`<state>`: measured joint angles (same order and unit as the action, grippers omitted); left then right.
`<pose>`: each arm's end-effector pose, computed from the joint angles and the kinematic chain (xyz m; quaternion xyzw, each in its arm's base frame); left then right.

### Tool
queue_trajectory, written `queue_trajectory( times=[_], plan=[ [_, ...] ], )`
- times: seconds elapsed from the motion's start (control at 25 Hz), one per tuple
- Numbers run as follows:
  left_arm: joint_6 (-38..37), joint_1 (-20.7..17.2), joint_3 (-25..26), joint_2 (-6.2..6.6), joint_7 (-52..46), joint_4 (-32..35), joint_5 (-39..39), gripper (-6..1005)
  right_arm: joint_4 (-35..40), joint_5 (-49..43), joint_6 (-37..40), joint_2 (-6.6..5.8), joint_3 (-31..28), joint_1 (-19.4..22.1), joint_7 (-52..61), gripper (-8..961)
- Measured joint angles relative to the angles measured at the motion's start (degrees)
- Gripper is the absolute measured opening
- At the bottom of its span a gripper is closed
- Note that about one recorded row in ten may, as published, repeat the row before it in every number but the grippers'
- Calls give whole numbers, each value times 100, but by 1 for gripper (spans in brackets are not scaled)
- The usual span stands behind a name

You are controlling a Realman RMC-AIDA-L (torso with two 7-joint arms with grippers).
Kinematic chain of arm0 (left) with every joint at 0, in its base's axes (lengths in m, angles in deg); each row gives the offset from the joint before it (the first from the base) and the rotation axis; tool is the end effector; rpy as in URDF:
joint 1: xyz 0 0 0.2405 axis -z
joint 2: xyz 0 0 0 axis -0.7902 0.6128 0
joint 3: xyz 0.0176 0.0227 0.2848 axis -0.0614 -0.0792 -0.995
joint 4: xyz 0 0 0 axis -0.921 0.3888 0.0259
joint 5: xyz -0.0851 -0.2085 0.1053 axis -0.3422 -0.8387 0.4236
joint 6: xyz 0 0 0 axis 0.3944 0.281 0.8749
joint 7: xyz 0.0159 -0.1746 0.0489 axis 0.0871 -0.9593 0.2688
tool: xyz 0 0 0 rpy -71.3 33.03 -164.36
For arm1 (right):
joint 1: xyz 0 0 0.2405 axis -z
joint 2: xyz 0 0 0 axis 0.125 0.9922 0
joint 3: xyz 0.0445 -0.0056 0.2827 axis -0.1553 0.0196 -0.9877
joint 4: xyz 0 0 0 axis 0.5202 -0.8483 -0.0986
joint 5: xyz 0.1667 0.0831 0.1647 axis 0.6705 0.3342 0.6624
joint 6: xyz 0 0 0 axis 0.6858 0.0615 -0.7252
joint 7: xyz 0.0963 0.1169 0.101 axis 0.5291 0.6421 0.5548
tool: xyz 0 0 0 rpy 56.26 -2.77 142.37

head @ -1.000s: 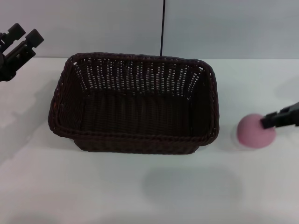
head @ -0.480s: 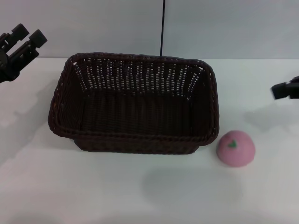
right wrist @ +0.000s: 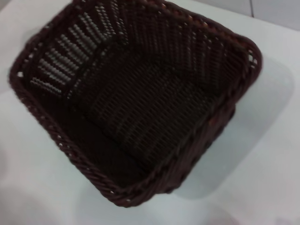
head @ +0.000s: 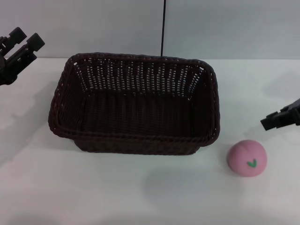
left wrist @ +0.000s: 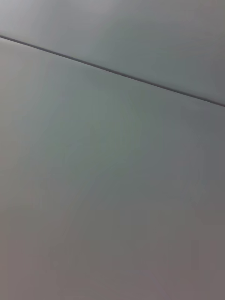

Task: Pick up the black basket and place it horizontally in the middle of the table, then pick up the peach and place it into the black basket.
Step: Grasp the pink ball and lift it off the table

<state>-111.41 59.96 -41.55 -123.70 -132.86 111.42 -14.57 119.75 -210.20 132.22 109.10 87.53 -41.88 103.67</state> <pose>-0.3392 0.3366 0.0364 -0.7721 -0.2684 -0.4691 0.3343 0.2342 0.3830 0.0467 -0.9023 0.4178 -0.0559 0.0899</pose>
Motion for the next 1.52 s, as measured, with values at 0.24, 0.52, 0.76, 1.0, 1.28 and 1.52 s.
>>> queue_trajectory(
  times=[0.24, 0.52, 0.76, 1.0, 1.28, 1.52],
  plan=[
    [5, 23, 2, 1, 2, -86, 0, 712, -939, -128, -435, 4, 301, -89, -33, 373],
    [8, 39, 2, 1, 3, -140, 0, 712, -1989, -361, -1067, -12, 988, -287, -35, 563],
    [8, 21, 1, 0, 3, -147, -11, 712, -2156, -797, -1225, 37, 1023, -385, 4, 685],
    [7, 27, 72, 0, -13, -148, -6, 712, -2133, -816, -1201, 24, 995, -392, 10, 648],
    [8, 72, 72, 1, -17, -147, -1, 712, -2131, -817, -1188, 13, 978, -382, -32, 372],
    [8, 76, 112, 0, -19, -147, -7, 712, -2034, -782, -1176, 10, 971, -362, -38, 167]
  ],
)
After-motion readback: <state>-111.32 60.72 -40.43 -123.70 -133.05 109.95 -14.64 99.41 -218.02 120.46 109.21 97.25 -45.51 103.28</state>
